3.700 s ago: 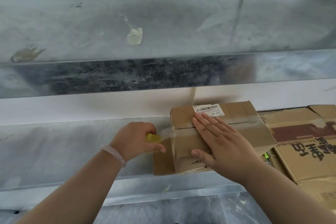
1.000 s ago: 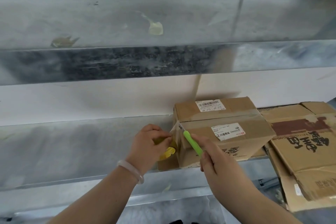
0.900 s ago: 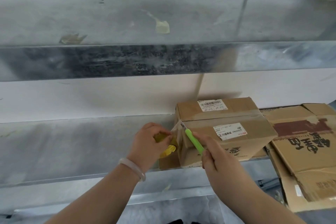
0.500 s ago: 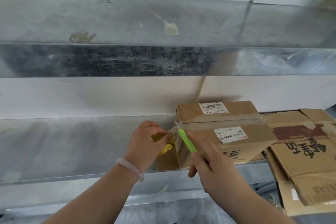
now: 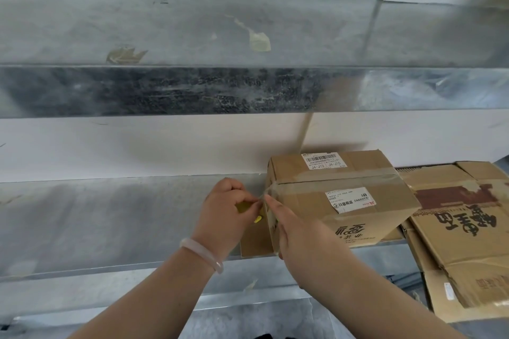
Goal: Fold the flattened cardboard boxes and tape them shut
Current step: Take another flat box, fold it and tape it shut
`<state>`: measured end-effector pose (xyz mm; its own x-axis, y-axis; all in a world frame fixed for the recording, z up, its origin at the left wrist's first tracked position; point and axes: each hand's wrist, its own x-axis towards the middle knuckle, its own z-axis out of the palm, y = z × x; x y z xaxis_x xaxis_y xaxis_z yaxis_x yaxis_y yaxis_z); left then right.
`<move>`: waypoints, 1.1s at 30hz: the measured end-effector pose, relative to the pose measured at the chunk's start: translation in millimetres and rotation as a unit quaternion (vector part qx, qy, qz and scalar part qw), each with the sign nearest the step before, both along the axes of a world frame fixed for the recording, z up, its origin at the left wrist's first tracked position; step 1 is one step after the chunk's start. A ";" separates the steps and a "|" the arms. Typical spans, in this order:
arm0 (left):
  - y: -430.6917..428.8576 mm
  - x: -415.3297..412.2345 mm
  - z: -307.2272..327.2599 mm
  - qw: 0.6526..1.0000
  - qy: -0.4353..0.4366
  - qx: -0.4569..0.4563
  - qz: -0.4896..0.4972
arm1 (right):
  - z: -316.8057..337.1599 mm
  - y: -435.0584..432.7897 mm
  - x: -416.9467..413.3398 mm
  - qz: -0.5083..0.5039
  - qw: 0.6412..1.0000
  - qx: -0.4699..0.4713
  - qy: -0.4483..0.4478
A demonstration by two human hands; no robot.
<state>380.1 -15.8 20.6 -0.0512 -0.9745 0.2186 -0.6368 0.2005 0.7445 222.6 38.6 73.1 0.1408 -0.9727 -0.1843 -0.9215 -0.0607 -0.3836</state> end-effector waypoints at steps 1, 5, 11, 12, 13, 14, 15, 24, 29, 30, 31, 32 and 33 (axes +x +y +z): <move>0.5 -1.0 1.0 1.000 0.000 -0.001 -0.001 | -1.4 -2.3 1.3 -0.001 1.000 0.007 0.001; -0.8 -1.7 4.7 1.000 -0.005 -0.002 0.006 | -3.2 -7.1 4.8 0.003 0.999 0.041 0.025; -0.9 -0.8 6.1 1.000 0.002 0.015 0.007 | 0.4 -11.1 3.3 0.010 0.997 0.063 0.045; -0.3 -1.3 6.3 1.000 0.001 0.015 0.002 | 0.4 -11.7 3.7 0.008 0.997 0.064 0.046; -1.1 -1.2 6.6 1.000 -0.001 0.015 -0.001 | 0.7 -12.2 4.4 0.007 0.997 0.063 0.049; -2.9 -0.3 7.2 1.000 -0.005 0.016 -0.001 | 1.2 -12.4 4.7 0.010 0.997 0.063 0.052; -4.8 0.7 7.9 1.000 -0.009 0.020 0.005 | 1.6 -12.3 4.4 0.014 0.997 0.062 0.052; -6.2 -1.0 12.0 0.999 -0.008 0.039 0.027 | 1.1 -12.1 -5.5 0.036 0.996 0.060 0.046; -0.1 -3.9 15.3 1.000 0.002 0.007 0.023 | -9.1 -12.1 -16.8 0.053 0.991 0.077 0.097; -1.6 0.5 15.2 0.999 -0.008 -0.005 0.038 | -10.6 -11.6 -19.0 0.058 0.991 0.087 0.089; -4.6 6.6 13.7 0.998 -0.025 -0.018 0.058 | -10.3 -10.3 -20.6 0.068 0.991 0.091 0.072; -7.6 12.9 12.1 0.996 -0.044 -0.029 0.078 | -9.6 -8.5 -23.0 0.079 0.992 0.087 0.050; -10.7 17.4 9.9 0.993 -0.065 -0.040 0.095 | -8.0 -6.7 -27.3 0.092 0.993 0.078 0.021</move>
<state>397.5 -26.4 30.4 0.0992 -0.9492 0.2985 -0.7578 0.1224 0.6409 195.3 32.0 65.2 0.3025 -0.8907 -0.3393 -0.9155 -0.1724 -0.3636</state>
